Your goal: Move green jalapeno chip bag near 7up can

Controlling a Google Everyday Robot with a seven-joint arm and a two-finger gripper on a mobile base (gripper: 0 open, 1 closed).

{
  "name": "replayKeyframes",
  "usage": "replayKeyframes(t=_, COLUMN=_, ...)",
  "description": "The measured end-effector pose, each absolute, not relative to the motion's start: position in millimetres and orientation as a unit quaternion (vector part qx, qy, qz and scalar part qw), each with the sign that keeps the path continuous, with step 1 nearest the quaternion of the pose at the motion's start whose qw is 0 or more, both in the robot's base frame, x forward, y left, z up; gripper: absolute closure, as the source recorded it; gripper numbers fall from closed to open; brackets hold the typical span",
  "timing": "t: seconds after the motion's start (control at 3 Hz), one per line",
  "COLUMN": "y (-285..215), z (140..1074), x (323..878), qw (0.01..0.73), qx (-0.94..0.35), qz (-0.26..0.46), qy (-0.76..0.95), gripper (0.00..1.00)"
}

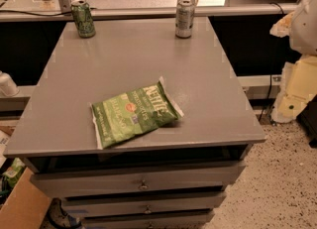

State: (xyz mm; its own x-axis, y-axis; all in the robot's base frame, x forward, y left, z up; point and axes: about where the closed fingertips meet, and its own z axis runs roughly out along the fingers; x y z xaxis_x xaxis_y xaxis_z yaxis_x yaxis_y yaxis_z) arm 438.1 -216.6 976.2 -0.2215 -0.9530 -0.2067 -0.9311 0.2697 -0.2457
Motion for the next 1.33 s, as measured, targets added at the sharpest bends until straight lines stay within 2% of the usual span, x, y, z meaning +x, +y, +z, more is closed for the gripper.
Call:
replayKeyframes(t=0.67, y=-209, z=973, x=439, qw=0.173, qx=-0.601, qz=-0.024, qy=0.780, gripper=0.00)
replayKeyframes(t=1.0, y=-182, z=961, x=442, qw=0.205, qx=-0.595, qz=0.013, qy=0.777, gripper=0.00)
replayKeyframes(t=1.33, y=-135, z=944, x=447, qw=0.248, qx=-0.594, qz=0.071, qy=0.762, gripper=0.00)
